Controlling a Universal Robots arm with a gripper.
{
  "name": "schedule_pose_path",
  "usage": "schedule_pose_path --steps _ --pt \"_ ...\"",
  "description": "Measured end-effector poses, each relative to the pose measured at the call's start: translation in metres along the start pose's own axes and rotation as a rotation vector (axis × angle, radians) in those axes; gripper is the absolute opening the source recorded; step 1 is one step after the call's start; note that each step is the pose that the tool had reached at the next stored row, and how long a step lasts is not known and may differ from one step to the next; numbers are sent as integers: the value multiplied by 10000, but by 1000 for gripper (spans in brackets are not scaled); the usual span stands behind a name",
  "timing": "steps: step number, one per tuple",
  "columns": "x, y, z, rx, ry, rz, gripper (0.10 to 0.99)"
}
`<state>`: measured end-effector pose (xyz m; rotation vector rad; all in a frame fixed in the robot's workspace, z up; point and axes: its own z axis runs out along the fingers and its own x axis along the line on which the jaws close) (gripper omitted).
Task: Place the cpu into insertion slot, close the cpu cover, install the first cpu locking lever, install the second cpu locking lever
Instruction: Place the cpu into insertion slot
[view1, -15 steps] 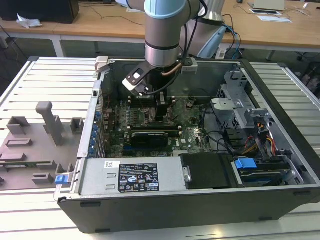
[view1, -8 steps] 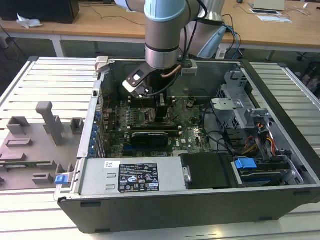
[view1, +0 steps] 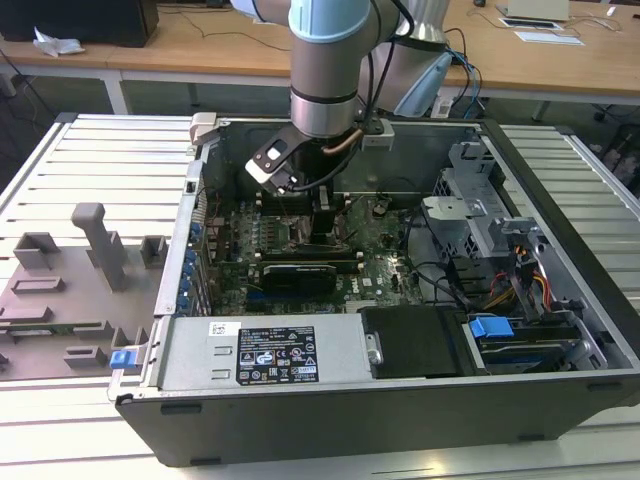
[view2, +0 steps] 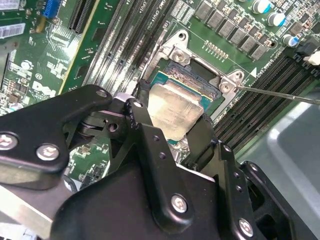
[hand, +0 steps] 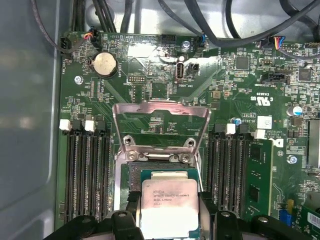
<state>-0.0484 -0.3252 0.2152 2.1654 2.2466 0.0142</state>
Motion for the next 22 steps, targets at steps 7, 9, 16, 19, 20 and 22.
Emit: schedule_pose_path --steps 7,9,16,19,20,22 --pt "1 -1 38 10 -22 921 541" --pt "1 -2 56 11 -23 927 541" --pt "98 2 74 8 -16 649 541" --pt "86 0 117 7 -14 487 541" --pt "86 0 120 6 -13 436 541" --pt "88 -18 129 5 -11 420 541"
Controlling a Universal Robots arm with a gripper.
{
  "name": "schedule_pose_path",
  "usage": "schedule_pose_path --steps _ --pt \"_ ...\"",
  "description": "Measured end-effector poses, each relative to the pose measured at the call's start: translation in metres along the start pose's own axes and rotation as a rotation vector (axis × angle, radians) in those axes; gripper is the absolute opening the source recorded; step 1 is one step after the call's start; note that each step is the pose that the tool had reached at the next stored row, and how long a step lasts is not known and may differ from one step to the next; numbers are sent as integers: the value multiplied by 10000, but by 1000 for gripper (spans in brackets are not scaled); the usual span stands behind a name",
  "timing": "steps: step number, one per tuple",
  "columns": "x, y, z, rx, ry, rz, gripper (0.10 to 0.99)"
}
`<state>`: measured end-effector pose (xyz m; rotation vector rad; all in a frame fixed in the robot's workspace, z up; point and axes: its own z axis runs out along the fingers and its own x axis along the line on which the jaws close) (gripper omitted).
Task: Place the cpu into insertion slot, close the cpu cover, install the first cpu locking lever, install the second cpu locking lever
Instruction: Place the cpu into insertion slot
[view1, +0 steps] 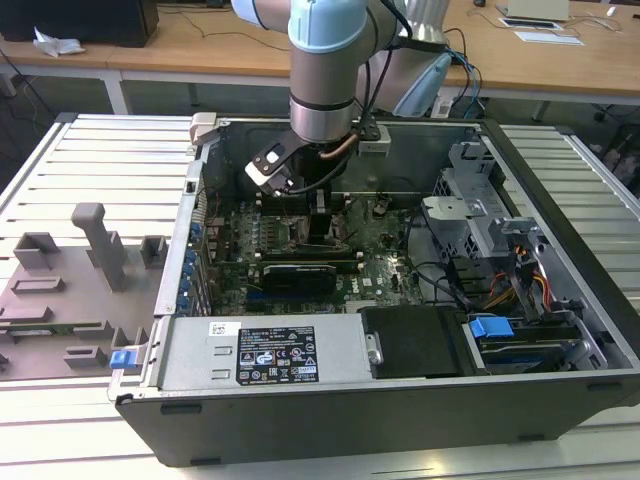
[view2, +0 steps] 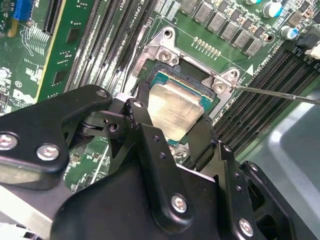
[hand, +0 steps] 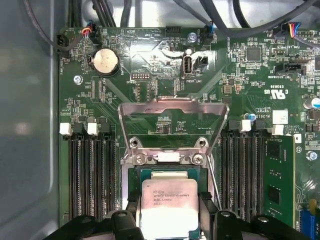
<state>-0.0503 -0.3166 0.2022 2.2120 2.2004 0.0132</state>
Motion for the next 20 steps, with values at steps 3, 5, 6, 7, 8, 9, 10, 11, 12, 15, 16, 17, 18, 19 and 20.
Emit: schedule_pose_path --steps 3,5,6,7,8,9,10,11,12,15,16,17,18,19,20 --pt "2 -4 19 0 -1 25 541" --pt "4 -2 31 0 -1 57 541" --pt "4 0 39 2 -5 86 541" --pt "4 0 40 3 -5 93 541" --pt "4 0 42 1 -4 94 541" --pt "4 0 42 1 -3 94 541" --pt "4 0 42 1 -3 94 541" --pt "5 1 42 -1 0 94 541" --pt "5 1 42 0 -1 95 553" --pt "4 1 42 1 -2 95 616" --pt "4 0 39 2 -4 95 616" --pt "4 1 2 2 -4 96 616" --pt "5 3 -58 1 -3 94 616" --pt "7 4 -124 1 -2 95 616" --pt "8 5 -162 1 -3 95 600"
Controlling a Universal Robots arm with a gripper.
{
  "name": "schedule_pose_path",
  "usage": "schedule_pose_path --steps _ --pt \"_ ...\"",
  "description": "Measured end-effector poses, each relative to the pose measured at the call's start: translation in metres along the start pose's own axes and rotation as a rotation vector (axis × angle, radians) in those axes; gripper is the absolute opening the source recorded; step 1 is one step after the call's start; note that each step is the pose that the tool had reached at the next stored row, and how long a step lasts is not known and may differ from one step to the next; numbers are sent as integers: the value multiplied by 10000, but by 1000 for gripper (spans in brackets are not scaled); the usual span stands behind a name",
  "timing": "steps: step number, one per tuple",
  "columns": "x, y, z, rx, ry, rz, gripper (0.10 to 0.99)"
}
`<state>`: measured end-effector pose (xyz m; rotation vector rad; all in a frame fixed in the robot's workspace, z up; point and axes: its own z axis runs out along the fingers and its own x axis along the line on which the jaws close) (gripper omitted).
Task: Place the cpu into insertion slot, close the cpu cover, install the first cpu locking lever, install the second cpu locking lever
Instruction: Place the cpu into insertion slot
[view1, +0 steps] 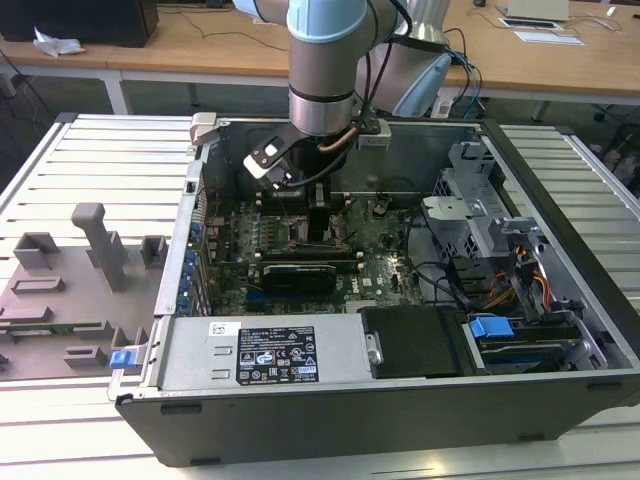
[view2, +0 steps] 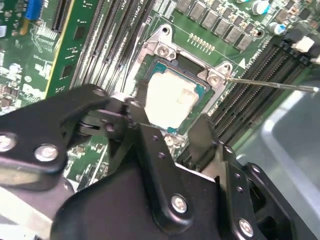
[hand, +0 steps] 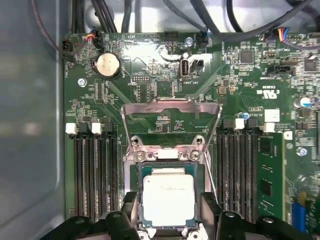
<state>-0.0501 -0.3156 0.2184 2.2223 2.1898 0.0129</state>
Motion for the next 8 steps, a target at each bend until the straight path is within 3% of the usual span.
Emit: schedule_pose_path --steps 3,4,5,8 --pt "0 2 -86 0 1 0 412" --pt "-1 3 -139 0 1 1 290" --pt "-1 3 -161 1 0 0 224" --pt "13 4 -201 -1 2 2 224"
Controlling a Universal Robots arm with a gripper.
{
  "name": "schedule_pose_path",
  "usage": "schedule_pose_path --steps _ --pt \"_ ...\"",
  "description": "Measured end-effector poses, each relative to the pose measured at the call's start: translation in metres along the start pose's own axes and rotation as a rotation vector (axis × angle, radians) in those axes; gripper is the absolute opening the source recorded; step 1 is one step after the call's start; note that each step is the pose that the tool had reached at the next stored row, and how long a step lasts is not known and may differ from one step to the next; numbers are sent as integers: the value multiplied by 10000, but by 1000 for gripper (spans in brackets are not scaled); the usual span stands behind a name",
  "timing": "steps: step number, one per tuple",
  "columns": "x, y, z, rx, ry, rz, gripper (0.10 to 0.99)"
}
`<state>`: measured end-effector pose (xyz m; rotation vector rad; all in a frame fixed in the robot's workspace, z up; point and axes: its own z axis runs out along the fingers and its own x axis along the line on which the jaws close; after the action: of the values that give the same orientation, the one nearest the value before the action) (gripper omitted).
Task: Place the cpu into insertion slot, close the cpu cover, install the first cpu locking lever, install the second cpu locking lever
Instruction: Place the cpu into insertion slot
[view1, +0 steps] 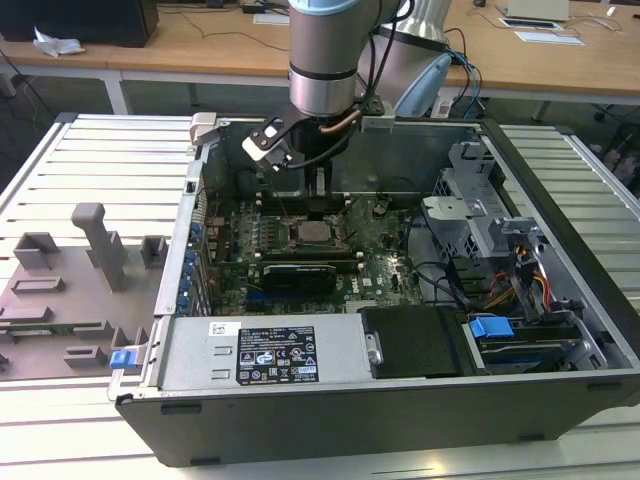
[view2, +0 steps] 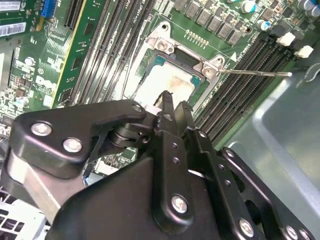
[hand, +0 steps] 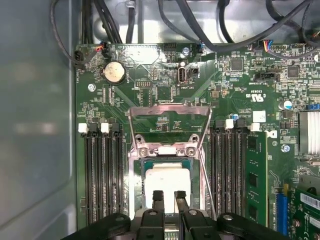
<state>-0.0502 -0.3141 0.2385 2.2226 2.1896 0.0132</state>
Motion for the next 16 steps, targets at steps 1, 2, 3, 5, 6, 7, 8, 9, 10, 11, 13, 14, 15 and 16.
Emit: schedule_pose_path --steps 1,2,3,5,6,7,8,9,10,11,13,14,15,16 --pt "7 0 -14 2 -2 -2 212" --pt "9 1 -22 1 -2 -3 145" --pt "12 1 -32 2 -2 -3 106" --pt "12 1 -43 1 -1 -2 106" --pt "12 1 -48 1 -1 -2 106" --pt "12 1 -51 0 0 -1 106" --pt "12 1 -54 1 -1 -1 106" --pt "12 1 -56 0 -1 -1 106" --pt "12 1 -56 0 0 -2 106" --pt "12 1 -57 0 0 -2 106" --pt "12 1 -61 2 -2 -2 106" --pt "12 1 -65 3 -4 -1 106" --pt "11 1 -69 3 -4 -2 106" --pt "12 1 -80 2 -3 -2 106"
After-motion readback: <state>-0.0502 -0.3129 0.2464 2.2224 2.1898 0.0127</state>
